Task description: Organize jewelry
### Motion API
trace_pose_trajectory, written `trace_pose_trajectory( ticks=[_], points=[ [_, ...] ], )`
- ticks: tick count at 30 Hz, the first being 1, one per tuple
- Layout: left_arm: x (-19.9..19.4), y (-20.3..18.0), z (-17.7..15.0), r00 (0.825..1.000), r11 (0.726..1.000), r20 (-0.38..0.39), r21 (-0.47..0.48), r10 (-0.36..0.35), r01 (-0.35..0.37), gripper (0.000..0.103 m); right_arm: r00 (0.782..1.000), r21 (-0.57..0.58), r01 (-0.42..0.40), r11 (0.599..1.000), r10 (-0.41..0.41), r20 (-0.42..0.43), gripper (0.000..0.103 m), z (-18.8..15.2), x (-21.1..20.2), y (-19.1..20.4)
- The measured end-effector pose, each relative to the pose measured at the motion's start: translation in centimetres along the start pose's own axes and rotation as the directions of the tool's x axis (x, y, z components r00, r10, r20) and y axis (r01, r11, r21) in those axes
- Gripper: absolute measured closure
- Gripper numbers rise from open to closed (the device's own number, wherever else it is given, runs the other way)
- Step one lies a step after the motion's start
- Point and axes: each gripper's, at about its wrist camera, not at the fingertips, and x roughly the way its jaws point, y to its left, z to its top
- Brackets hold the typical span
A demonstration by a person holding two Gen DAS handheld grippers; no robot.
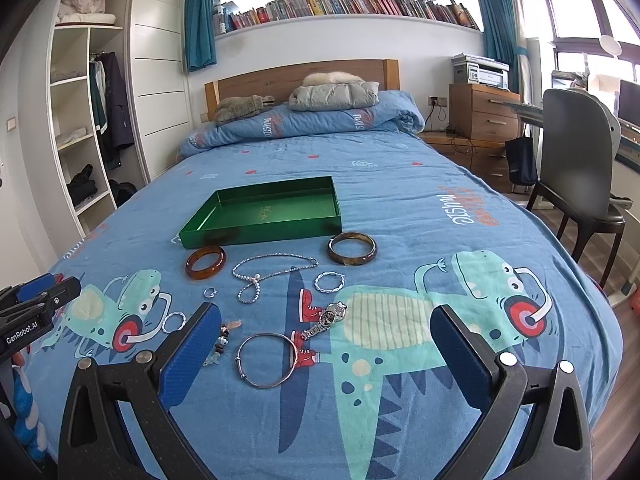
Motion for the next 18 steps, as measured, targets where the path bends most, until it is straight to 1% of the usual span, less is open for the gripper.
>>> trace_pose_trajectory(
  ticks=[10, 18],
  points=[
    [1.4, -0.7, -0.2, 1.000, 1.000, -0.030, 0.029, 0.003, -0.002, 0.043, 1.000, 0.006, -0.015, 1.000, 0.015, -0.019, 0.002, -0.2, 0.9, -0.4],
    [3.0, -0.7, -0.5, 0.997, 0.999, -0.072, 0.032, 0.009, -0.007, 0.043, 0.997, 0.006, -0.042, 0.999, 0.043, -0.061, 0.015, -0.6, 2.3, -0.3]
  ],
)
